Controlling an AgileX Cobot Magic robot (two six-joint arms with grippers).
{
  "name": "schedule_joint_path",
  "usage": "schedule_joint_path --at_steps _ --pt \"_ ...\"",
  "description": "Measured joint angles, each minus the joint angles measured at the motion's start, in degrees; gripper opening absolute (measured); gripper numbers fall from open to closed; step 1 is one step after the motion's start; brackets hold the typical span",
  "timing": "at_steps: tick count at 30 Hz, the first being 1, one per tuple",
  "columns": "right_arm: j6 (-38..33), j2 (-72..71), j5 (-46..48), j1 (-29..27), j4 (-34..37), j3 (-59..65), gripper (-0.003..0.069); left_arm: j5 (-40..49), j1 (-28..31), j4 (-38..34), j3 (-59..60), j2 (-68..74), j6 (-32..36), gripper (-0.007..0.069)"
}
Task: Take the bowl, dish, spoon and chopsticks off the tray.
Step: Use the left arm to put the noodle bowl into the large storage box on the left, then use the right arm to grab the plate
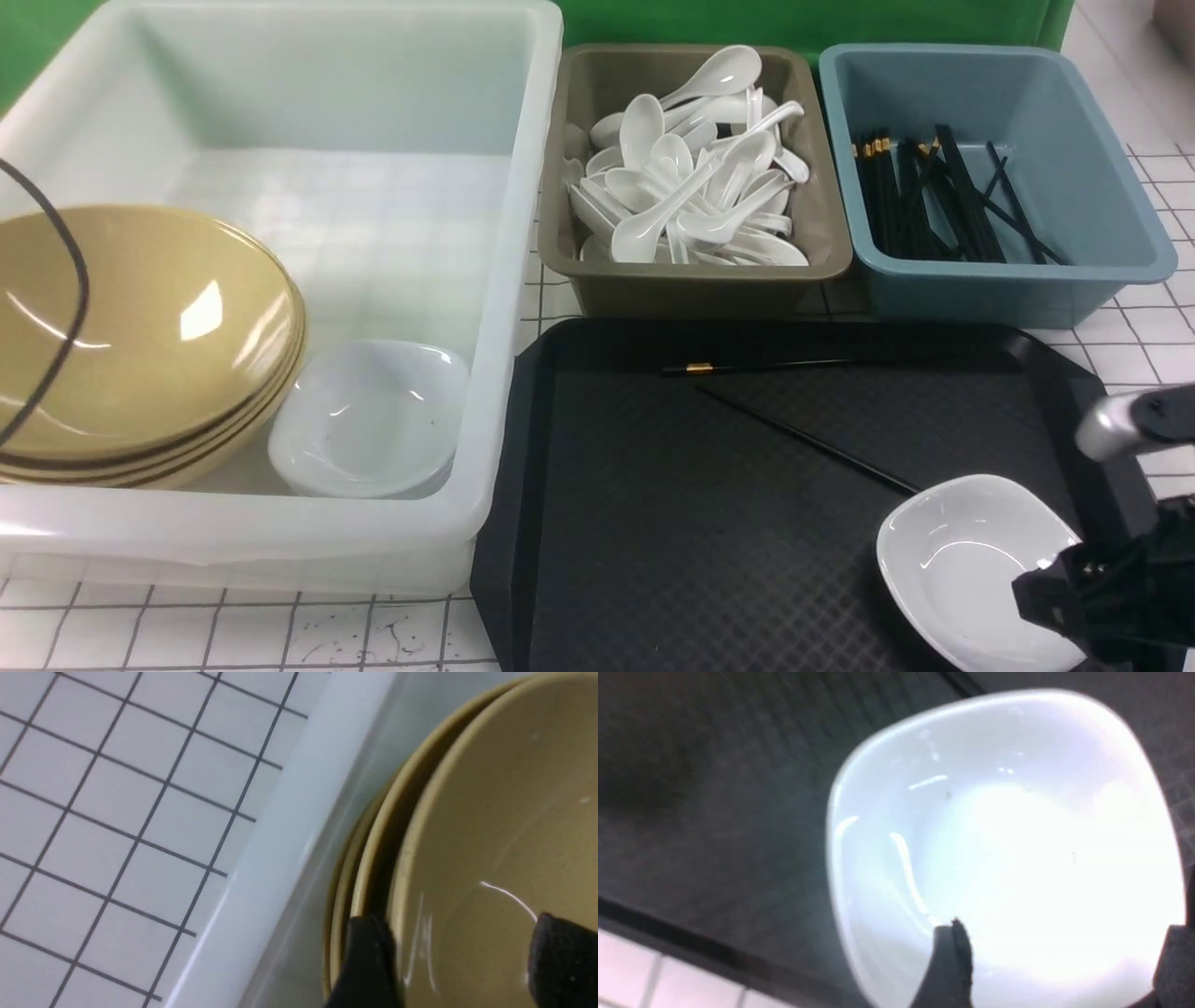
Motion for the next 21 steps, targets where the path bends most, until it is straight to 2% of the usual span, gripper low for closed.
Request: schedule_joint_path --at_steps 2,5,10,12,15,17,20,21 --pt "0.3 4.7 -0.1 0.0 -2.9 -2.7 0.058 0.7 -0.1 -1.3 -1.2 -2.2 -0.9 0.0489" --pt "1.9 9.9 -0.1 0.0 -6.9 -6.9 0.058 1.5 -1.1 -3.6 -2.5 -7.5 -1.0 0.051" --pt "4.1 18.3 0.6 0.0 -11.4 -12.2 0.0579 2.2 -7.0 -5.6 -2.7 -16.3 1.8 0.0466" --pt "4.4 22.8 2.0 0.0 -11.7 -13.9 0.0559 2.9 -11.5 -6.0 -2.7 -20.7 3.7 0.0421" --pt "4.4 25.7 4.4 0.0 -10.4 -15.1 0.0498 3.1 -14.3 -6.3 -2.7 -23.6 4.8 0.0386" --pt "2.5 27.0 7.4 0.0 -8.4 -17.0 0.0346 3.2 -16.2 -6.3 -1.9 -27.3 5.5 0.034" --pt "1.1 26.5 13.4 0.0 -7.0 -19.7 0.0197 3.4 -16.3 -5.5 -0.7 -31.5 5.9 0.0293" --pt "0.9 25.8 15.5 0.1 -6.7 -20.9 0.0174 3.6 -16.3 -4.8 -0.2 -33.0 5.9 0.0272"
